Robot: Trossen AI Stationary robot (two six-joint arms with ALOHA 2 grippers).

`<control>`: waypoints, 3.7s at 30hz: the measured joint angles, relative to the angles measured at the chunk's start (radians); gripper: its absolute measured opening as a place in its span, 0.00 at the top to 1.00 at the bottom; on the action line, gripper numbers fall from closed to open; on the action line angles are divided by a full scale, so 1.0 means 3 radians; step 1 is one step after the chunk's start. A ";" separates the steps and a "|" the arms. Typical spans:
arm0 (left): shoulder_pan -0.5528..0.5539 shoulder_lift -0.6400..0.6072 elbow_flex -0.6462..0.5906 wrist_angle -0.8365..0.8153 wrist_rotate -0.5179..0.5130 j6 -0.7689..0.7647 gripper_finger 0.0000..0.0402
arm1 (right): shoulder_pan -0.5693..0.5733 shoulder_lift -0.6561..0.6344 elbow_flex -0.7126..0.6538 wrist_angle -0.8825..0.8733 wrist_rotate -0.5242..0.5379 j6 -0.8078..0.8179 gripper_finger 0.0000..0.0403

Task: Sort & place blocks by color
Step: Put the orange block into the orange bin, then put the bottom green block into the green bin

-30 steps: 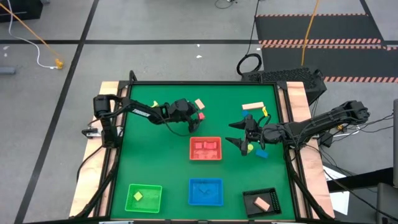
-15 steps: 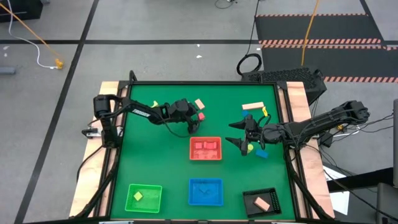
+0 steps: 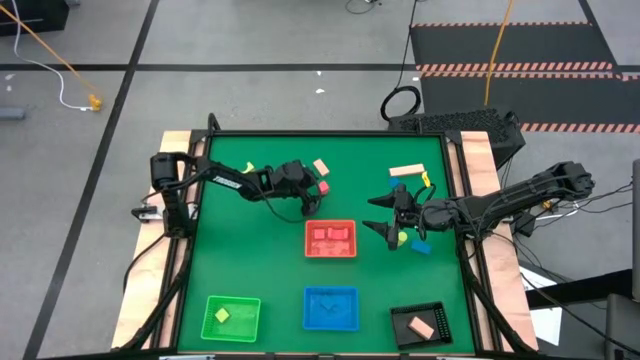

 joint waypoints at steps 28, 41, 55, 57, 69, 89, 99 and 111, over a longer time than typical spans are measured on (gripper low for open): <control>-0.0040 0.0500 0.0001 0.0652 0.0074 -0.0109 0.55 | 0.0000 0.0001 0.0000 0.0000 0.0001 -0.0001 0.21; 0.0059 0.0266 -0.0001 0.0682 0.0072 -0.0451 0.67 | -0.0001 0.0001 0.0000 -0.0001 0.0000 -0.0001 0.21; -0.0713 -0.0565 0.0000 0.0603 0.0426 -0.0552 0.67 | -0.0001 0.0001 0.0001 0.0000 0.0000 0.0000 0.21; -0.0935 -0.0552 0.0000 0.0566 0.0417 -0.0522 0.67 | -0.0001 0.0001 0.0000 0.0000 0.0001 0.0000 0.21; -0.1482 -0.0544 0.0000 -0.0017 -0.0143 -0.0603 0.67 | -0.0001 0.0001 0.0001 0.0020 0.0000 -0.0038 0.21; -0.1502 -0.0544 0.0000 -0.0282 -0.0279 -0.1077 0.49 | 0.0008 0.0001 0.0001 0.0052 -0.0007 0.1045 0.21; -0.1502 -0.0544 0.0000 -0.0220 -0.0277 -0.1087 0.42 | 0.0021 -0.0020 0.0001 0.0220 -0.0180 0.1540 0.21; -0.1502 -0.0544 0.0000 0.0124 -0.0273 -0.1095 0.42 | -0.0080 -0.0549 0.0001 0.0265 -0.0137 0.0732 0.21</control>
